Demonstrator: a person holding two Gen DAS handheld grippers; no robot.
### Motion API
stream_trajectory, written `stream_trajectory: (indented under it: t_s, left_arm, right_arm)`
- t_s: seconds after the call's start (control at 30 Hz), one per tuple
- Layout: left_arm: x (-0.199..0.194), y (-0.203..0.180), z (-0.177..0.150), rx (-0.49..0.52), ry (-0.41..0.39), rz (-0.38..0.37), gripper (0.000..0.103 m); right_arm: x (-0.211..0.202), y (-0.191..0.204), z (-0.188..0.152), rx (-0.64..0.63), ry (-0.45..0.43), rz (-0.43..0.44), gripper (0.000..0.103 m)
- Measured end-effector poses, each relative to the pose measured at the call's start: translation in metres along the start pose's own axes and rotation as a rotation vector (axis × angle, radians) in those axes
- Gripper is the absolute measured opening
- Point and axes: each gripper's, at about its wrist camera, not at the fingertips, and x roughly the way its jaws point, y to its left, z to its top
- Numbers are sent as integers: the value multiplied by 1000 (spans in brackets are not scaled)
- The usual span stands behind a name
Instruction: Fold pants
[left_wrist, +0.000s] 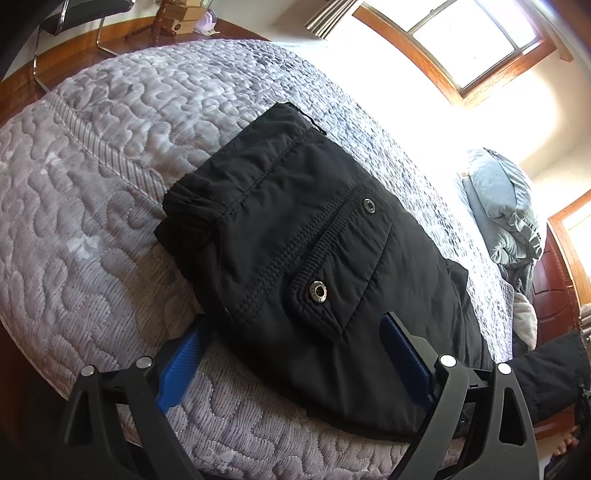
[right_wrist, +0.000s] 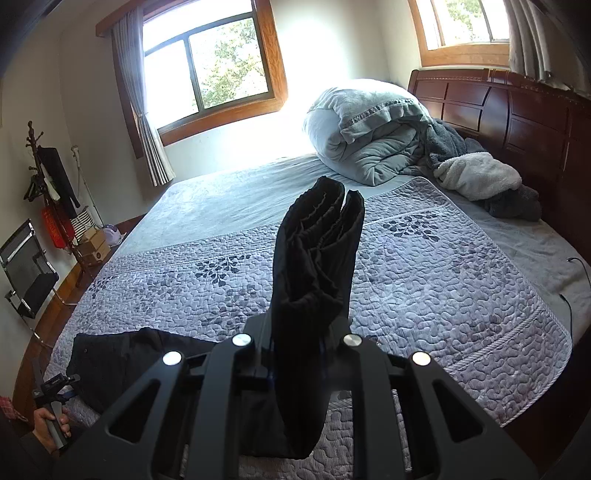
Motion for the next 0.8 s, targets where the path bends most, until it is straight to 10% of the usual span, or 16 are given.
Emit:
stream_trajectory:
  t_s: [0.8]
  left_arm:
    - [-18, 31, -4, -54, -22, -76, 93]
  right_arm:
    - [20, 74, -21, -201, 60, -62, 15]
